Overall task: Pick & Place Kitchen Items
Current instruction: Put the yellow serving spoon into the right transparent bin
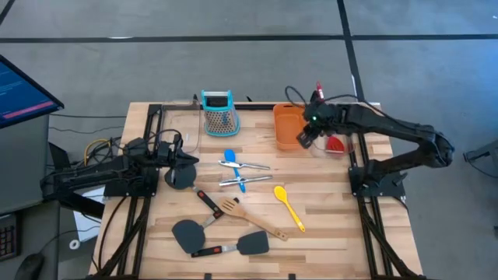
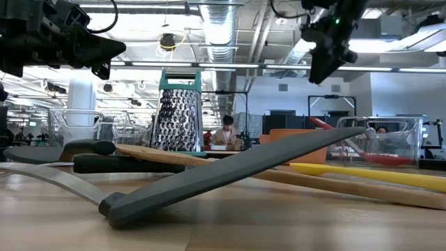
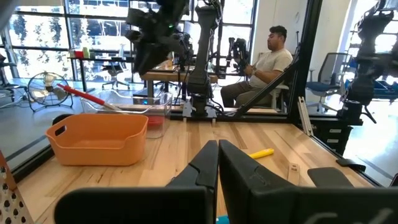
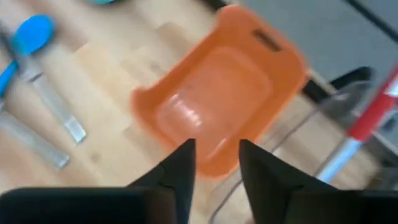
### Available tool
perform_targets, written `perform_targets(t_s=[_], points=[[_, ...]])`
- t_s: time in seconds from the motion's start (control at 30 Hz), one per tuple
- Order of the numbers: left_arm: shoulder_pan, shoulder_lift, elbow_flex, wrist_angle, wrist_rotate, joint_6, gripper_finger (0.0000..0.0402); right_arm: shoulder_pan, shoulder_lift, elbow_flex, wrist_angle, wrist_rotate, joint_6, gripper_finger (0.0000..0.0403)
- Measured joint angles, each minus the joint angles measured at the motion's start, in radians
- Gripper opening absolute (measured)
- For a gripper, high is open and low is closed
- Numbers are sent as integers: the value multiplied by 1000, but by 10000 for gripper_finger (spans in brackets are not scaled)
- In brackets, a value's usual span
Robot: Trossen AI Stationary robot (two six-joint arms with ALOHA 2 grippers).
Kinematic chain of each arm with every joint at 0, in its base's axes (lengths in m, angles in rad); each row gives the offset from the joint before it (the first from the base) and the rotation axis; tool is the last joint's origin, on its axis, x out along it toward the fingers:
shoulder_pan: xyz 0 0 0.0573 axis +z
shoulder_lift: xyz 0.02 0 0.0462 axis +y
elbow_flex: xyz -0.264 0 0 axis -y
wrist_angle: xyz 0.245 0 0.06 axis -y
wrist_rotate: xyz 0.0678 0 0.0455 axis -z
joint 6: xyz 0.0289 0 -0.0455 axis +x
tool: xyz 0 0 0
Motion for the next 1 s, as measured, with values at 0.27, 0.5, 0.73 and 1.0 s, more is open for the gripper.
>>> perform_targets(t_s=[0.27, 0.5, 0.73, 1.0], points=[[0, 0, 0, 0, 0, 0, 3, 197, 0, 2, -48, -16, 73, 7], [0, 0, 0, 0, 0, 0, 3, 405, 0, 2, 48, 181, 98, 7], [0, 0, 0, 0, 0, 0, 3, 565, -8, -3, 139, 380, 100, 2], [0, 0, 0, 0, 0, -1, 3, 621, -27, -82, 212, 594, 175, 1]])
